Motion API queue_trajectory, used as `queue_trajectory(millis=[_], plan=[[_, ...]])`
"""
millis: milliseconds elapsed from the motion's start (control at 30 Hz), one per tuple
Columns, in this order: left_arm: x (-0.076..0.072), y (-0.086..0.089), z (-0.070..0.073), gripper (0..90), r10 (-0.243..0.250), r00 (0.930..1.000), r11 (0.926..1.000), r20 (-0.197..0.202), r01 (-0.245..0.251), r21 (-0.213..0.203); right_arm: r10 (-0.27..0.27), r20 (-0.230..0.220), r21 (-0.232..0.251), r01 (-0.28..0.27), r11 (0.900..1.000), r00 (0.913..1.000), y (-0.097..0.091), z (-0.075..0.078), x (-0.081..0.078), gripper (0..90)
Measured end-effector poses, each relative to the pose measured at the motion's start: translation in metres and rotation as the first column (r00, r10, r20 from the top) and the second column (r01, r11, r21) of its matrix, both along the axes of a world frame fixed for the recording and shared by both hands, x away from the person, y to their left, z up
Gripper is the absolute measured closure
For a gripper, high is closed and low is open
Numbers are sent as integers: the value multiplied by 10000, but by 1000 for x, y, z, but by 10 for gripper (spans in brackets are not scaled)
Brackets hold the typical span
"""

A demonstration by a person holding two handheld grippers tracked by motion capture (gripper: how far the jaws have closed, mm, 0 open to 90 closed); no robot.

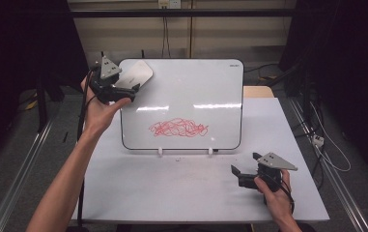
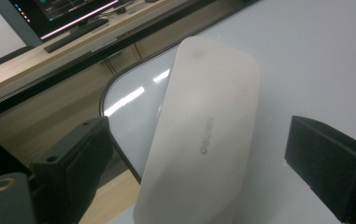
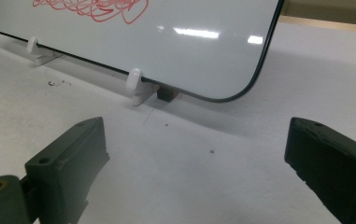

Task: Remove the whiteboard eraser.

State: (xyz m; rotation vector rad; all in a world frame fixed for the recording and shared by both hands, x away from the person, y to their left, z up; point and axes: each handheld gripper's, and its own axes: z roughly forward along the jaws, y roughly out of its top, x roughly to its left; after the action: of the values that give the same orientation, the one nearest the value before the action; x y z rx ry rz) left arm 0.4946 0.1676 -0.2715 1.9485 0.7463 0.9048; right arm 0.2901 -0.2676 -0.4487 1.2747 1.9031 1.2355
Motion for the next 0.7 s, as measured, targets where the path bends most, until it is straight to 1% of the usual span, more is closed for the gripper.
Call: queue_trajectory(millis=[33, 67, 100, 133, 167, 233, 267, 300, 400, 433, 500, 533, 567, 633, 700], plan=[[2, -4, 0, 116, -58, 10000, 9998, -8, 58, 183, 6, 3, -7, -6, 10000, 10000, 0, 0, 0, 56], [2, -4, 0, 115, -58, 10000, 9998, -8, 58, 183, 13, -1, -14, -13, 10000, 10000, 0, 0, 0, 56], [4, -6, -1, 125, -103, 9999, 9995, -35, 104, 285, 14, 0, -18, -14, 10000, 10000, 0, 0, 0, 56], [6, -10, -2, 134, -175, 9998, 9987, -77, 179, 480, 11, -8, -18, -11, 10000, 10000, 0, 0, 0, 56], [6, -10, -2, 135, -175, 9998, 9987, -77, 179, 480, 11, -8, -18, -11, 10000, 10000, 0, 0, 0, 56], [7, -14, -4, 143, -218, 9997, 9978, -78, 223, 632, 22, -11, -21, -22, 10000, 10000, 0, 0, 0, 56], [8, -18, -6, 145, -220, 9997, 9961, -116, 229, 852, 23, -11, -17, -23, 10000, 10000, 0, 0, 0, 56], [9, -20, -7, 153, -218, 9997, 9950, -99, 226, 970, 27, -13, -24, -27, 10000, 10000, 0, 0, 0, 56], [10, -22, -10, 171, -335, 9994, 9950, -46, 337, 944, 30, -19, -47, -30, 10000, 10000, 0, -1, 0, 57], [12, -24, -11, 180, -294, 9996, 9927, 54, 286, 1172, 32, -39, -52, -32, 10000, 10000, 0, -1, 0, 57], [13, -25, -11, 188, -266, 9996, 9922, 38, 260, 1217, 42, -45, -55, -43, 10000, 10000, 0, -1, 0, 57], [14, -25, -12, 196, -230, 9997, 9929, 27, 225, 1164, 52, -31, -52, -53, 10000, 10000, 0, -1, 0, 57], [16, -25, -14, 210, -173, 9998, 9921, 58, 165, 1247, 58, -35, -48, -58, 10000, 10000, 0, -1, 0, 57], [17, -24, -15, 225, -139, 9999, 9899, -4, 138, 1412, 69, -40, -52, -69, 10000, 10000, 0, -1, 0, 57], [18, -24, -16, 245, -126, 9999, 9890, -23, 128, 1473, 72, -38, -58, -72, 10000, 10000, 0, -1, 1, 57]])
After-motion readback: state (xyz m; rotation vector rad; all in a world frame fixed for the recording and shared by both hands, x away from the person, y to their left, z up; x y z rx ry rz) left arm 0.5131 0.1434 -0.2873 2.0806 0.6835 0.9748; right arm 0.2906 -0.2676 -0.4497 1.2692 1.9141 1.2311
